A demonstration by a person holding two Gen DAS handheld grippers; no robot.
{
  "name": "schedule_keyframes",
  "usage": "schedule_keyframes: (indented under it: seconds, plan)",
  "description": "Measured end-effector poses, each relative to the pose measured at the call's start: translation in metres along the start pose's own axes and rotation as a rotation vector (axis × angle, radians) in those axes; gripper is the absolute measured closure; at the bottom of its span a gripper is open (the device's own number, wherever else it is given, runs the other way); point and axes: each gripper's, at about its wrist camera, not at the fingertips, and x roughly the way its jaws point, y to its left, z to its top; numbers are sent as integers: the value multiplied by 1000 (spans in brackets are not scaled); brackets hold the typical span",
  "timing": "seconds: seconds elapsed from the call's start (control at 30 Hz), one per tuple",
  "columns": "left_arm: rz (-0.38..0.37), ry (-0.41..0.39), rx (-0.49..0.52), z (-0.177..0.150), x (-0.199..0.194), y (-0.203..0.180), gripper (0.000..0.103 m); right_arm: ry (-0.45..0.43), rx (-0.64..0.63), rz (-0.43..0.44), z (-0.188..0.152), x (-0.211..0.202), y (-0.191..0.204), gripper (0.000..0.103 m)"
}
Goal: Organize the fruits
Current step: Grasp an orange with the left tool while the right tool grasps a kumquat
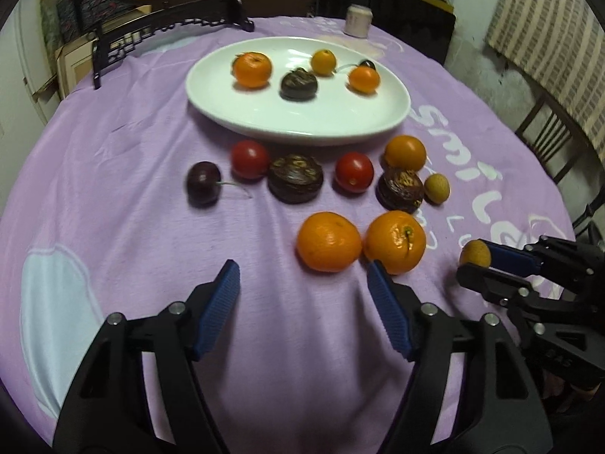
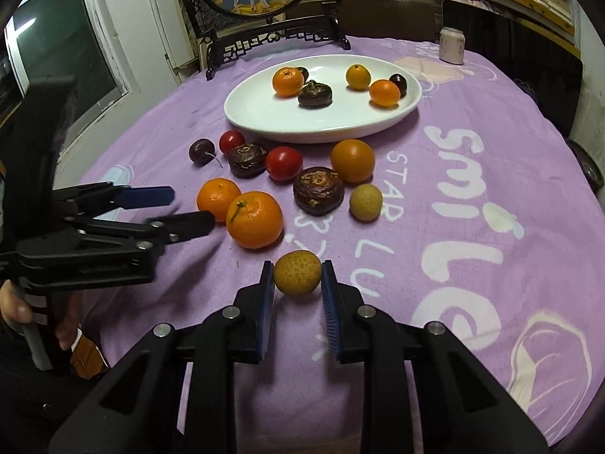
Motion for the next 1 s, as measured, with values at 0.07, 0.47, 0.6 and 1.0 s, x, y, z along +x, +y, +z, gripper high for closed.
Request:
schedule_keyframes:
  seconds: [0.07,0.47,0.6,1.0]
  plan:
    - [0,15,8,3,6,-4,42,-4,13,6,1,-1,-3,78]
    - [16,-2,12,14,23,-9,51,-5,38,17,0,-2,-10,78]
    - [9,-14,17,14,21,-9,65,-4,42,17,2,-1,-10,78]
    - [-59,-49,-25,13,-12,7,65,-1,51,13,5,5,-13,78]
